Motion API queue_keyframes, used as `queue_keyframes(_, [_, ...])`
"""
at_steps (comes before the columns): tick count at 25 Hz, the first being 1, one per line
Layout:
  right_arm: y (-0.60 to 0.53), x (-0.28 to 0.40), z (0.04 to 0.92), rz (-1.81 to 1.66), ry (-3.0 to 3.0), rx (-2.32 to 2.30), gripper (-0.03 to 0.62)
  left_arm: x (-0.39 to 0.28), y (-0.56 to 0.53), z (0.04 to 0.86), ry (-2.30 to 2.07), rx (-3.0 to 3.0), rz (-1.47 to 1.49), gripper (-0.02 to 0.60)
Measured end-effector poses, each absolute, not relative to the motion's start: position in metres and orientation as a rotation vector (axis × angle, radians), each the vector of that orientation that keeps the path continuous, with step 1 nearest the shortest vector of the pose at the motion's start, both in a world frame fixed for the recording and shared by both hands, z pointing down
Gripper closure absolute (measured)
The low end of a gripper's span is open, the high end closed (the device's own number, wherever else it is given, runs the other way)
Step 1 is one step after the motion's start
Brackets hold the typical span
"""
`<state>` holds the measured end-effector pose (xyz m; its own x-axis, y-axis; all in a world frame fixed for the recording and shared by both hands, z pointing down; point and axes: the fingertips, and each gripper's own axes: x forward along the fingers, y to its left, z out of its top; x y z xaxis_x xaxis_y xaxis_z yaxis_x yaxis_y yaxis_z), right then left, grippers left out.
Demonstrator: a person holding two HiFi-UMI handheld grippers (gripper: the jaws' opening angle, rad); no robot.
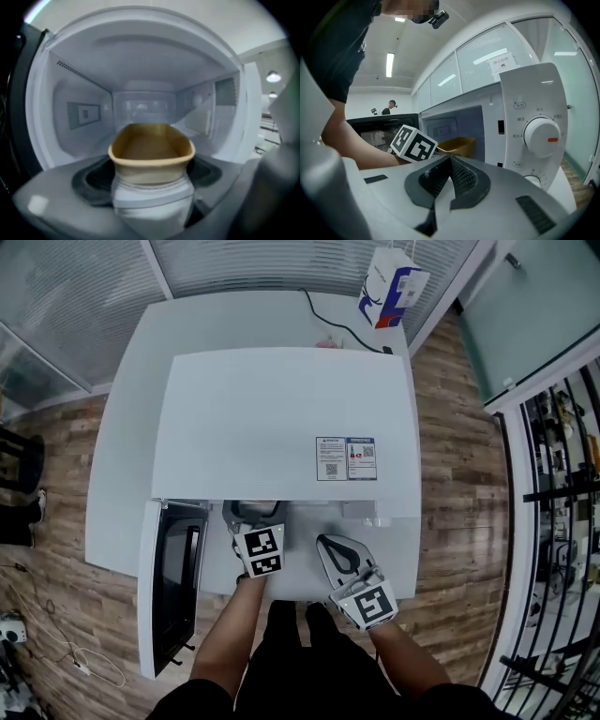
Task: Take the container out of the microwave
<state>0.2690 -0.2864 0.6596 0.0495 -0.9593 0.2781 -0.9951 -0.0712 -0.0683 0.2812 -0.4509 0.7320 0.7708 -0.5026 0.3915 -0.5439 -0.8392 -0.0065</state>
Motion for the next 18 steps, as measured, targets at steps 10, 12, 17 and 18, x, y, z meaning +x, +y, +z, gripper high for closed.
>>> queue_keyframes(10, [-0.283,0.265,0.653,0.367,-2.023,2.184,0.595,0.266,-0.435,0.721,-0.834,2.846,0.536,0.107])
queue_keyframes(12, [-0.28,0.268,0.65,0.37,-2.004,2.214,0.595,0.263,-0.427,0.717,-0.803,2.862,0.525,0.107])
queue_keyframes(17, [-0.272,0.272,0.637,0.321,-2.001,2.24,0.595,0.246,-0.405,0.704,-0.792,2.893,0.504,0.107])
queue_keyframes(18, [-0.271,0.271,0.633,0.311,-2.0,2.239,0.595,0.242,-0.401,0.701,-0.796,2.892,0.5,0.107])
